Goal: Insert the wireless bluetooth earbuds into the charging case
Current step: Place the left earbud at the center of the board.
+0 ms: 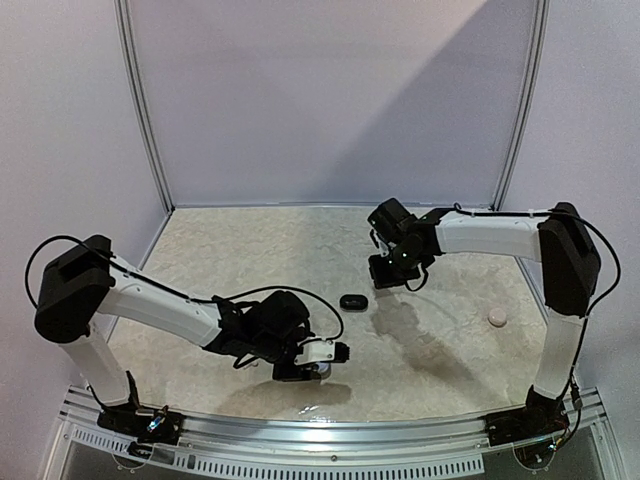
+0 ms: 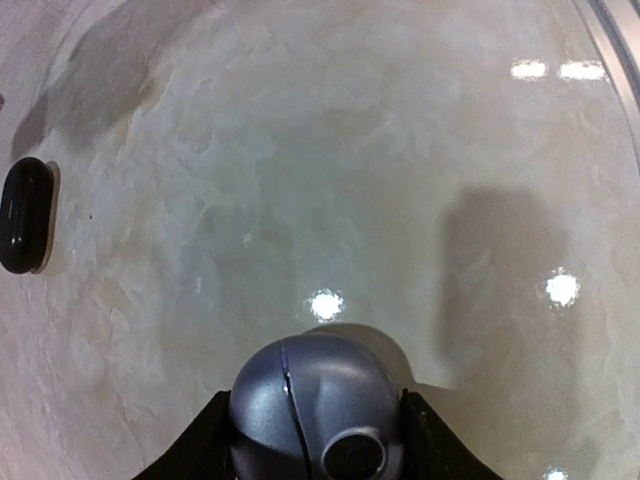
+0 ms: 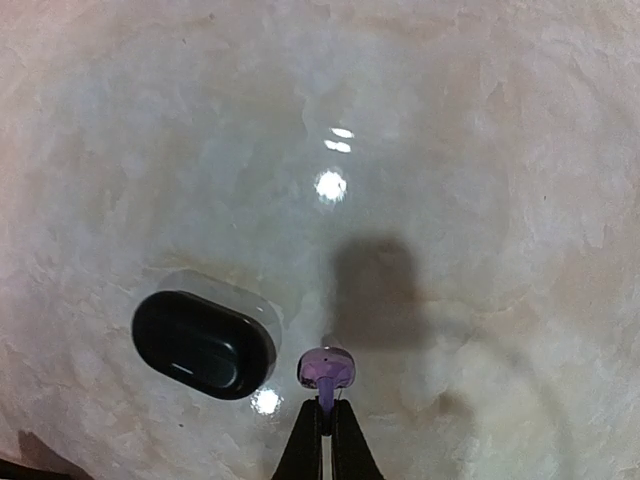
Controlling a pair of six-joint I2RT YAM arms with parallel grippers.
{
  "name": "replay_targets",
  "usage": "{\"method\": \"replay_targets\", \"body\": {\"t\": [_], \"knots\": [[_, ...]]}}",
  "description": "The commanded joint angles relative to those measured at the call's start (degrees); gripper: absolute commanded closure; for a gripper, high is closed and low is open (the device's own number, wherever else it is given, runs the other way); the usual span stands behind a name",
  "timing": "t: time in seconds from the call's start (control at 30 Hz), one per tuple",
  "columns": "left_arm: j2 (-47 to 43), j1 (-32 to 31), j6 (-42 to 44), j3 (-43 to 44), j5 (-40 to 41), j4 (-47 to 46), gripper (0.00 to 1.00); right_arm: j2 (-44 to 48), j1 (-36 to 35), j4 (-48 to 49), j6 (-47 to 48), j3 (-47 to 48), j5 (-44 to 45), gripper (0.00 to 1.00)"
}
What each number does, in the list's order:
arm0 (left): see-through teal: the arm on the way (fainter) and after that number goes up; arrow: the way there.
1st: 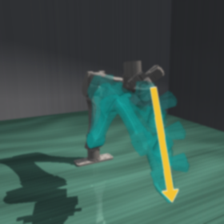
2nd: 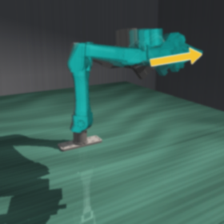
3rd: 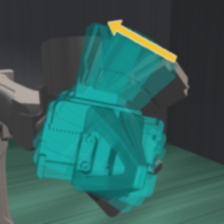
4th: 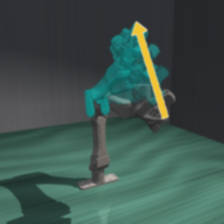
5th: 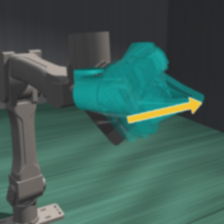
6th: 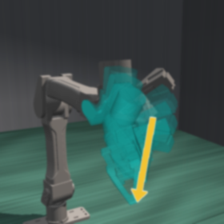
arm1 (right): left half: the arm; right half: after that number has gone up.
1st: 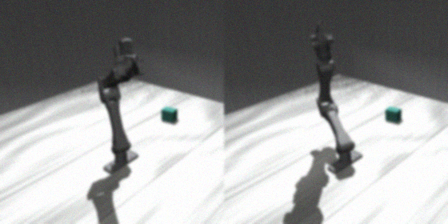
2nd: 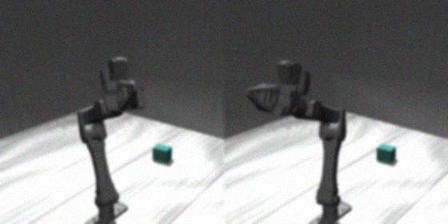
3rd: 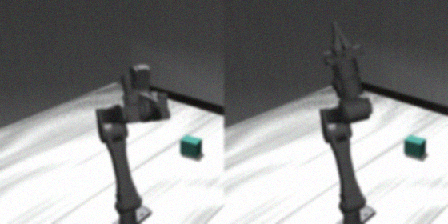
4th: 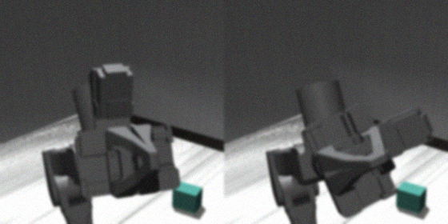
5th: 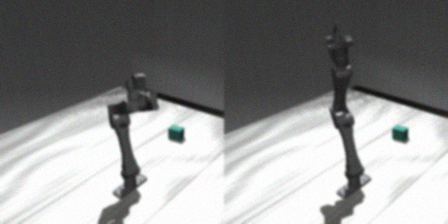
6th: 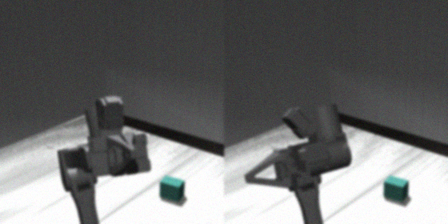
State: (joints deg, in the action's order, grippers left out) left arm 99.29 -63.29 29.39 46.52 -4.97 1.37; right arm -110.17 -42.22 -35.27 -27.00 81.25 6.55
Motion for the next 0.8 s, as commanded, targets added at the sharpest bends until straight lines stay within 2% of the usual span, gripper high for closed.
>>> {"method": "replay_targets", "body": {"t": [0.0,0.23,0.77], "knots": [[-1.81,0.97,1.22,-3.5,1.73,-0.33,0.72,-2.74,-2.17,-7.02,-3.63,3.1,6.36,1.0],[-2.55,1.32,2.08,-4.71,1.5,-3.03,0.72,-3.51,-2.95,-5.11,-7.15,0.73,5.42,1.0],[-2.25,1.68,2.08,-4.44,2.01,-3.81,0.71,-8.85,-3.67,-4.79,-9.53,4.7,4.9,0.99]]}}
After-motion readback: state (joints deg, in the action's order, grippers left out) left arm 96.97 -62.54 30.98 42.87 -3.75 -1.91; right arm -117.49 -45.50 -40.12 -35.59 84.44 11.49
